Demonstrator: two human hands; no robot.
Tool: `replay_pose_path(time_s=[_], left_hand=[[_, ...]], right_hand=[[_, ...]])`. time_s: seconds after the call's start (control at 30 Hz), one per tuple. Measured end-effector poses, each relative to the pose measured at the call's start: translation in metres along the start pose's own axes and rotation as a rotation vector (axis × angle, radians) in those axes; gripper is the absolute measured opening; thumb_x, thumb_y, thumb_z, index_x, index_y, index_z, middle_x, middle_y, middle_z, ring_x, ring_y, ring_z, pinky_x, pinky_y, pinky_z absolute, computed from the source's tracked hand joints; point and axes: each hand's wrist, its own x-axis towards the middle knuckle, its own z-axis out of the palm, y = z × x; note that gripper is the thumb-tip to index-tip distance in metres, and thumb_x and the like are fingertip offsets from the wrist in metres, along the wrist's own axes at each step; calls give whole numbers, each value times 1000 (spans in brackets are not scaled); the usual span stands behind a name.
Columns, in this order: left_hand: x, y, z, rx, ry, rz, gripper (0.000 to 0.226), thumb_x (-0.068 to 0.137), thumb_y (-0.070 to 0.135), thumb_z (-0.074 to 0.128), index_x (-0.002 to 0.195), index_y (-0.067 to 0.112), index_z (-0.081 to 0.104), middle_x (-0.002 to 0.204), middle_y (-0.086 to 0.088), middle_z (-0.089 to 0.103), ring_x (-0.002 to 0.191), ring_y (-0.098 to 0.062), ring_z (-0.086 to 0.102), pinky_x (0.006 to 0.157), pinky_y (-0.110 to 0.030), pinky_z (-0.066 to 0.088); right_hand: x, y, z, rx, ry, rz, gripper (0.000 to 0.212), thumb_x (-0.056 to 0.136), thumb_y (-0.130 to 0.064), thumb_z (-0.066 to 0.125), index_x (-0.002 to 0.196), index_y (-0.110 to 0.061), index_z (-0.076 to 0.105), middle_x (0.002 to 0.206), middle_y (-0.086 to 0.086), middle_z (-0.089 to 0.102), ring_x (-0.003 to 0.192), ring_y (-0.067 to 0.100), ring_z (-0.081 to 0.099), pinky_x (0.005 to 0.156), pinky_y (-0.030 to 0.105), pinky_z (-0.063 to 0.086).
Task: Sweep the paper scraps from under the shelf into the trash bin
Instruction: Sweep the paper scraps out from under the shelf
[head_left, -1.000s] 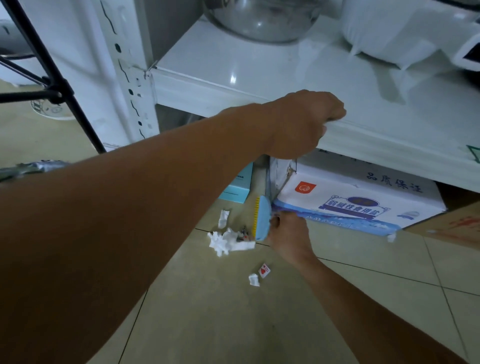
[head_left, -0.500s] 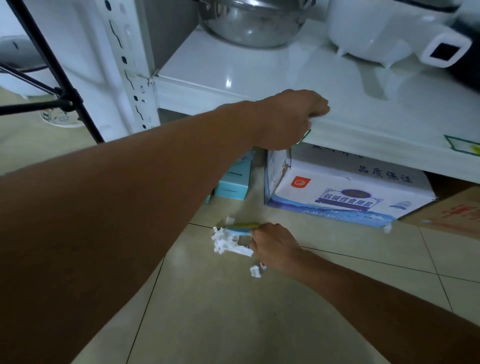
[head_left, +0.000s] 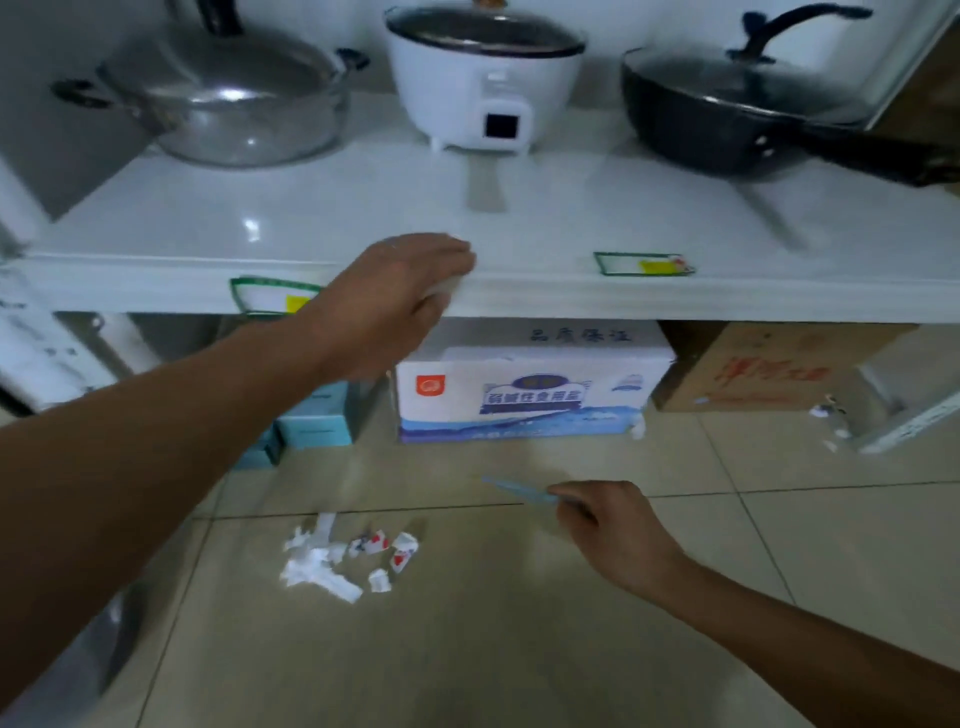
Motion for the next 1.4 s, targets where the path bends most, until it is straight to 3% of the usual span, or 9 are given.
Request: replay_pose_path(time_s=[0.43,0.53,0.73,0.87,1.03,1.1,1.23,1.33,1.4], left_hand=[[171,169,90,-7,-146,232,45,99,19,41,144,12,43,151,-6,44,141,-22,36,116,-28,22],[196,179,101,15,-220,276,48,100,23,42,147,12,39,155,-5,39,144,-20,31,117,-28,19],[191,178,105,-52,-134,307,49,99,28,38,146,12,42,153,-4,41,146,-16,28,120,-38,21],[191,183,103,-119,-142,251,50,99,32,39,146,16,42,154,3,39,146,-8,24,121,-31,18],[192,181,106,-127,-150,258,49,99,35,40,145,19,44,153,8,40,146,-4,23,120,-38,21],[193,181,106,-118,-161,252,49,99,35,39,145,20,44,153,8,40,147,-3,22,120,-39,21],[194,182,105,-117,-174,227,50,98,37,37,146,22,41,154,11,38,147,-1,18,121,-37,19],[193,183,105,-121,-179,215,51,98,40,35,147,25,40,154,14,36,147,2,16,122,-32,16],[193,183,106,-101,-181,223,52,98,42,33,147,25,39,154,14,36,147,2,16,122,-34,16]], right_hand=[[8,167,-71,268,470,396,28,91,-14,48,68,-5,60,54,8,52,52,24,47,54,32,34],[38,194,-81,377,564,493,33,92,-19,43,67,-5,59,55,9,60,54,29,57,57,36,48],[123,217,-75,516,620,422,32,90,-24,43,76,-14,70,66,14,70,60,33,69,57,48,58],[162,217,-62,599,605,434,28,94,-18,46,93,-16,75,72,11,74,61,26,71,60,37,61],[190,216,-49,592,570,523,25,95,-14,49,99,-8,73,82,16,72,77,34,67,63,25,38],[191,215,-54,558,511,560,22,94,-14,53,99,-7,73,76,8,66,68,27,62,55,18,35],[154,215,-55,377,399,608,24,94,-20,55,86,-4,70,71,9,66,52,15,52,42,14,25],[98,224,-58,363,439,576,32,89,-17,49,58,-10,54,61,13,62,59,30,62,48,23,35],[80,228,-65,453,526,538,30,88,-15,50,62,-6,63,64,13,68,60,29,62,54,33,41]])
